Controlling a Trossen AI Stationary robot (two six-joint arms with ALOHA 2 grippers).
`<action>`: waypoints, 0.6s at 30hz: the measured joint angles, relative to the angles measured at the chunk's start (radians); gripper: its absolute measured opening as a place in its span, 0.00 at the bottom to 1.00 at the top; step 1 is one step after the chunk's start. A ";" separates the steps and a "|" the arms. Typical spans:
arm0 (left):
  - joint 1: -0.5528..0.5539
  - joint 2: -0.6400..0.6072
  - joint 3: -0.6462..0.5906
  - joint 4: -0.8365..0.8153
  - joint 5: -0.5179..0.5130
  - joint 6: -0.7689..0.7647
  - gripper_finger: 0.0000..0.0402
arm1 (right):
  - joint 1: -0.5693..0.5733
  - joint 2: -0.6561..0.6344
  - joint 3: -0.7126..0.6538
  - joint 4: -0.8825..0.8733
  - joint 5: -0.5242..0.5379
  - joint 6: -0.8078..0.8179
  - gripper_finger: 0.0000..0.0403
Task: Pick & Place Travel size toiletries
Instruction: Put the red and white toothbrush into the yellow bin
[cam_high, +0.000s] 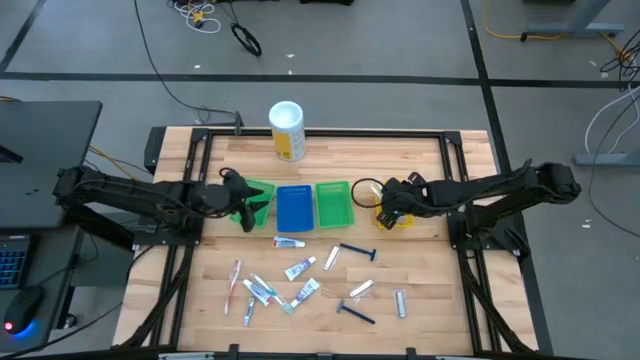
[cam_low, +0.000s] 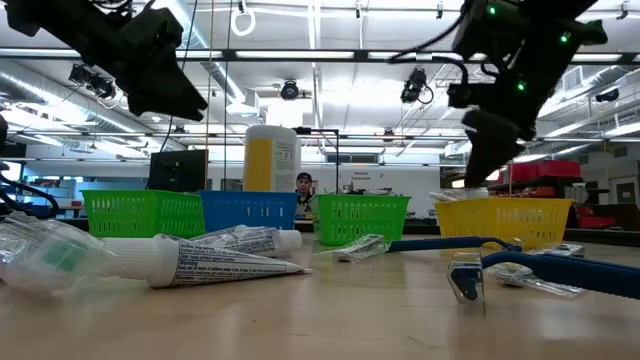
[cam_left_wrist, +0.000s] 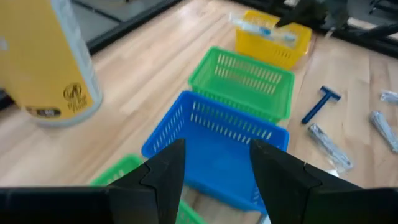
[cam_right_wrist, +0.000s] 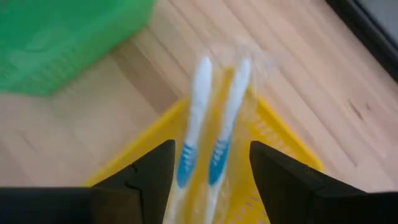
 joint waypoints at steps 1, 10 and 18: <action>0.000 0.000 0.000 -0.013 0.005 -0.013 0.47 | 0.000 0.000 0.014 0.000 0.000 -0.007 0.54; -0.006 0.019 0.051 -0.128 0.076 -0.109 0.47 | 0.001 -0.001 0.071 0.060 -0.001 -0.054 0.54; -0.085 0.196 0.295 -0.457 0.043 -0.158 0.47 | 0.001 -0.001 0.071 0.091 -0.001 -0.063 0.54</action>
